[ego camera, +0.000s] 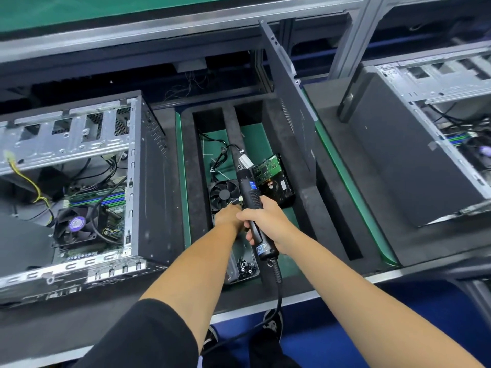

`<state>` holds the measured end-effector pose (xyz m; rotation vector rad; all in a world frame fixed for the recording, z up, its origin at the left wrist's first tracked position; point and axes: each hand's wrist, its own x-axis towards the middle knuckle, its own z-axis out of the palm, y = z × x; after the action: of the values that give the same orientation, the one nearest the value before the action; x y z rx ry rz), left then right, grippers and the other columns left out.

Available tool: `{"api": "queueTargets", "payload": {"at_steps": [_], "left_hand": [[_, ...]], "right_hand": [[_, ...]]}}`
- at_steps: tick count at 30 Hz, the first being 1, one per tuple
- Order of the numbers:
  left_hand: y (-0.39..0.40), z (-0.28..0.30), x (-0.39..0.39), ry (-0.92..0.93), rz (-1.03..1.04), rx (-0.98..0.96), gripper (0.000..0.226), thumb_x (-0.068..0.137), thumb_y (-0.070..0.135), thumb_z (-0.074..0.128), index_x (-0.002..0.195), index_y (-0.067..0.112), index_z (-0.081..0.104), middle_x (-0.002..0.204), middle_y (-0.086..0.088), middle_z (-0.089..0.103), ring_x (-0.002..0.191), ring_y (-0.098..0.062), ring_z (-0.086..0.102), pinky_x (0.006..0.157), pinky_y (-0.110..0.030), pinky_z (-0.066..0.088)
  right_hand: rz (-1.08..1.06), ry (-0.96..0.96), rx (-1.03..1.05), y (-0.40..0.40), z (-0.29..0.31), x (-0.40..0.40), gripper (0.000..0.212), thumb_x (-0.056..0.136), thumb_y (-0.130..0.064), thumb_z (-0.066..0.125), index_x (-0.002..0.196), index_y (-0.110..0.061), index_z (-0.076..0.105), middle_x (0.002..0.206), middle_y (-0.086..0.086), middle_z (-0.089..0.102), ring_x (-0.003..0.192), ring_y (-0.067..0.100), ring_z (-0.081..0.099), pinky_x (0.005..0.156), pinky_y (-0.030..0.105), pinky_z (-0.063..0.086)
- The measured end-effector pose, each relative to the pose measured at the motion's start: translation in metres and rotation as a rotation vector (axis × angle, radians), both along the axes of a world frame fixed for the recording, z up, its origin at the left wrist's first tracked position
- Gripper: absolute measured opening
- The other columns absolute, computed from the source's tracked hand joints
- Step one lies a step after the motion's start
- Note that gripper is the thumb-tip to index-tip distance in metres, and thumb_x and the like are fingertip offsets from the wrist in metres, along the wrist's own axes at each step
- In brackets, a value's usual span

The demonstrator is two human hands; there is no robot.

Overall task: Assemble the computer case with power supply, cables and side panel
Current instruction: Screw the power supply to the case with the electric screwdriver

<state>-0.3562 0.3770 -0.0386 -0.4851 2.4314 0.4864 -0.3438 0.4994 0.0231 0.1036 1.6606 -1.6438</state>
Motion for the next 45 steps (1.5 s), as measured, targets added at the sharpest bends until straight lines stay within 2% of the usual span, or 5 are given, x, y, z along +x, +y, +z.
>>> {"api": "queueTargets", "payload": {"at_steps": [17, 21, 26, 39, 45], "left_hand": [[-0.048, 0.090, -0.017, 0.425, 0.226, 0.136, 0.036, 0.084, 0.001, 0.054, 0.056, 0.009, 0.033, 0.057, -0.004, 0.037, 0.048, -0.015, 0.032, 0.041, -0.025, 0.026], [-0.063, 0.129, -0.023, 0.688, 0.272, 0.223, 0.045, 0.080, -0.011, 0.049, 0.044, 0.011, 0.034, 0.049, -0.004, 0.035, 0.051, -0.025, 0.051, 0.048, -0.027, 0.047], [-0.094, 0.175, -0.029, 0.910, 0.460, 0.559, 0.020, 0.078, -0.003, 0.072, 0.065, 0.010, 0.066, 0.063, -0.008, 0.067, 0.059, -0.018, 0.065, 0.061, -0.027, 0.059], [-0.178, 0.202, 0.015, 0.934, 0.495, 0.956, 0.022, 0.083, -0.014, 0.062, 0.069, 0.003, 0.064, 0.064, 0.003, 0.070, 0.055, -0.006, 0.061, 0.059, -0.017, 0.052], [-0.220, 0.199, 0.045, 0.963, 0.537, 1.060, 0.018, 0.082, -0.016, 0.061, 0.084, 0.002, 0.064, 0.066, -0.003, 0.070, 0.058, -0.008, 0.065, 0.055, -0.017, 0.052]], "right_hand": [[0.015, 0.051, -0.082, -0.028, 0.047, -0.018, 0.014, 0.089, -0.003, 0.065, 0.093, -0.006, 0.051, 0.058, 0.006, 0.052, 0.042, 0.020, 0.049, 0.041, 0.027, 0.044], [0.003, 0.060, -0.105, -0.035, 0.063, -0.018, 0.018, 0.088, -0.003, 0.065, 0.093, -0.008, 0.049, 0.056, 0.005, 0.053, 0.043, 0.021, 0.049, 0.041, 0.028, 0.044], [0.055, 0.102, -0.151, -0.044, 0.082, -0.011, 0.025, 0.088, -0.008, 0.069, 0.100, -0.011, 0.047, 0.065, 0.007, 0.055, 0.047, 0.022, 0.051, 0.044, 0.030, 0.046], [0.289, 0.211, -0.136, -0.088, 0.123, 0.030, 0.065, 0.086, -0.014, 0.072, 0.141, -0.020, 0.036, 0.067, 0.004, 0.061, 0.052, 0.023, 0.057, 0.049, 0.030, 0.049], [0.404, 0.212, -0.128, -0.119, 0.134, 0.051, 0.038, 0.088, -0.014, 0.070, 0.117, -0.018, 0.048, 0.068, 0.003, 0.060, 0.051, 0.023, 0.055, 0.048, 0.030, 0.049]]}}
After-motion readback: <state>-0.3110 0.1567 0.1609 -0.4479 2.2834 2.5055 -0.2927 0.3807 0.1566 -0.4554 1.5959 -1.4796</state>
